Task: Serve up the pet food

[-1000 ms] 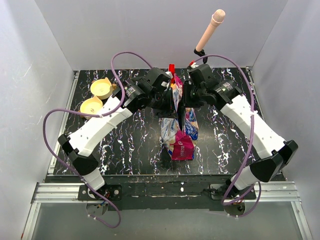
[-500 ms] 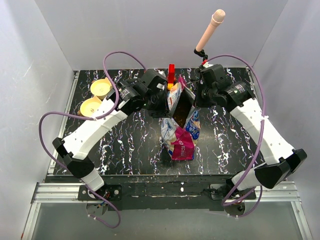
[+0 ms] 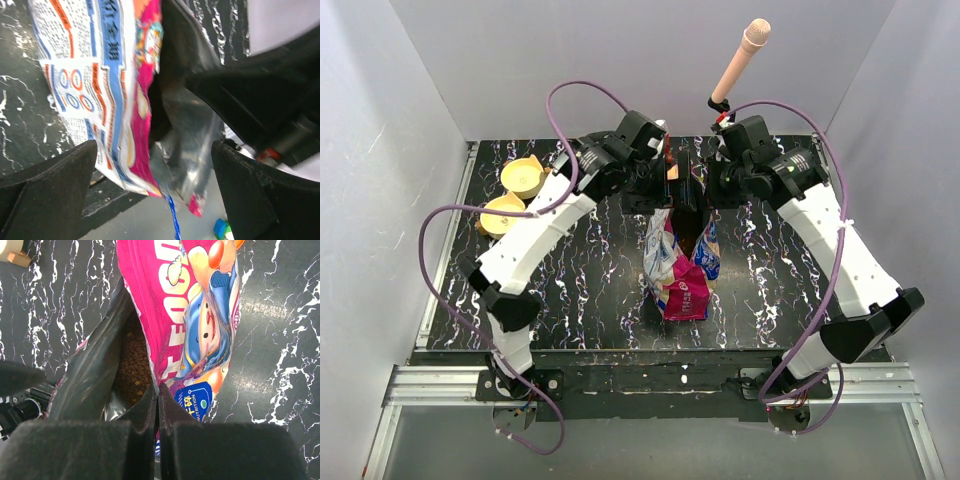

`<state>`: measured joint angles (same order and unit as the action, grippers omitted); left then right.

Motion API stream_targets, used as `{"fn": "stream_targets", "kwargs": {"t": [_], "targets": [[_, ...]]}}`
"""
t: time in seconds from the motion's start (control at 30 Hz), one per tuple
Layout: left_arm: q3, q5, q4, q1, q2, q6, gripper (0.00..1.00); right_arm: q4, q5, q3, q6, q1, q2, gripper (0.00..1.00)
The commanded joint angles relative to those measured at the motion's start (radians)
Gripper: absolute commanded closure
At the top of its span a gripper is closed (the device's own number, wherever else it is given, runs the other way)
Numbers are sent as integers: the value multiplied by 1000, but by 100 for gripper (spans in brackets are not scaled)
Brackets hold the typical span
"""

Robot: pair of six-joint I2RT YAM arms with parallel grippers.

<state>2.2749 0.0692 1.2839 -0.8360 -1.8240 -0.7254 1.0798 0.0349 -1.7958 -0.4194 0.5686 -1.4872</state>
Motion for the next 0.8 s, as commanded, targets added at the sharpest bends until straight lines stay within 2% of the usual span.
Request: {"fn": "stream_targets", "kwargs": {"t": [0.0, 0.13, 0.23, 0.3, 0.43, 0.5, 0.6, 0.77], "targets": [[87, -32, 77, 43, -60, 90, 3, 41, -27, -122, -25, -7, -22, 99], [118, -40, 123, 61, -101, 130, 14, 90, -24, -171, -55, -7, -51, 99], [83, 0, 75, 64, -103, 147, 29, 149, -15, -211, -78, -6, -73, 99], [93, -43, 101, 69, -121, 153, 46, 178, 55, -223, -96, 0, -73, 99], [97, -124, 92, 71, -109, 190, 74, 281, 282, -235, -146, 2, -71, 99], [95, -146, 95, 69, -86, 196, 93, 292, 303, -238, -151, 4, -64, 99], [90, -151, 92, 69, -60, 207, 100, 296, 309, -224, -150, 2, -51, 99], [69, -137, 23, 69, 17, 228, 100, 350, 399, -229, -150, -4, -51, 99]]}}
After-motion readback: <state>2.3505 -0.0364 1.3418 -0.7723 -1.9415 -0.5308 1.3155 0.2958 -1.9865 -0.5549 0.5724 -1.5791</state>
